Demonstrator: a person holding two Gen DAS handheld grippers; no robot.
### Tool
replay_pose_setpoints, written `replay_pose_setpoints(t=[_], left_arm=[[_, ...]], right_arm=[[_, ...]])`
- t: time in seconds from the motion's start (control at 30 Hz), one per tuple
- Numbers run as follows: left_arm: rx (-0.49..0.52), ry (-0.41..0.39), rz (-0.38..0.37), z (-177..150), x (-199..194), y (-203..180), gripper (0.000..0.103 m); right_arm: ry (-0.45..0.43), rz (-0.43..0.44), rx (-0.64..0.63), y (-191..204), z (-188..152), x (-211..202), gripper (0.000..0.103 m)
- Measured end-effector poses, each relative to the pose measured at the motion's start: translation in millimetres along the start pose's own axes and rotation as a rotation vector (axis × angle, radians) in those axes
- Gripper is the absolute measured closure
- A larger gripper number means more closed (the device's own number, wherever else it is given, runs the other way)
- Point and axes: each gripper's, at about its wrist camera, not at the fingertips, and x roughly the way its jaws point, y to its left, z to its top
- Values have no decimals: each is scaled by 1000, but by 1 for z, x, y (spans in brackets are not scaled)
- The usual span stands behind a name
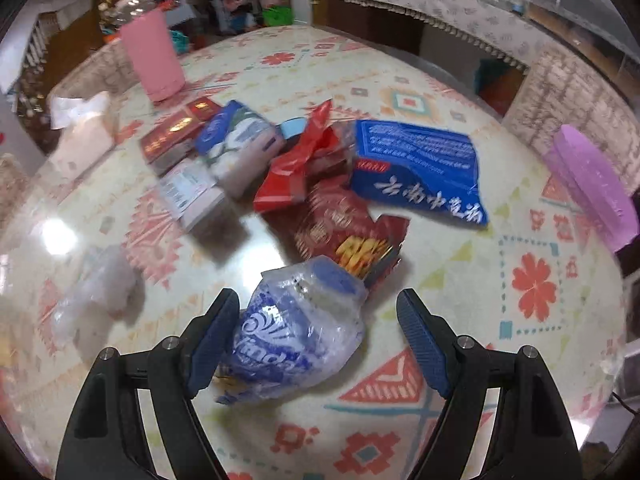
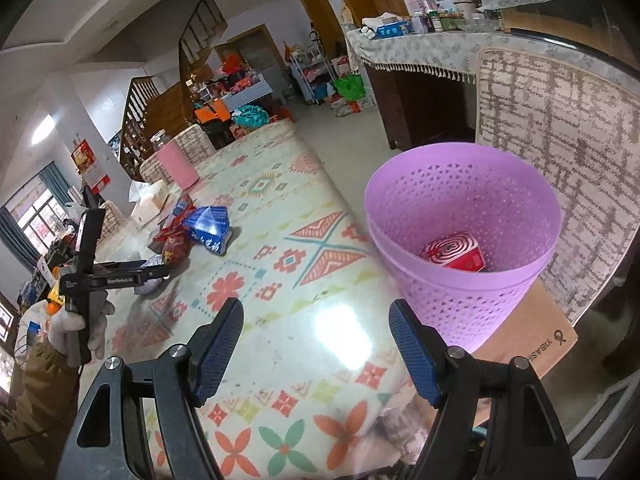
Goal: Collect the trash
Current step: 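Grasp the clear snack bag with the left tool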
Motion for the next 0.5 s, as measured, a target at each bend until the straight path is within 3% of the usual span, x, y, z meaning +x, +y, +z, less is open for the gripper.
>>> replay_pose_setpoints(t=[0.03,0.07,0.27,0.5], left_arm=[[-10,-4,17,-3,-3,1,45],[-20,-3,15,-6,-5,2,50],[-113,-55,-37,-26,-23,13,51],[-252,-159,-119,-27,-32,44,51]], right_arm=[[5,5,0,1,-2,2,23],[12,8,-1,3,-3,5,23],[64,23,-34,19,-1,24,23],[134,71,-168,78,27,71,19]])
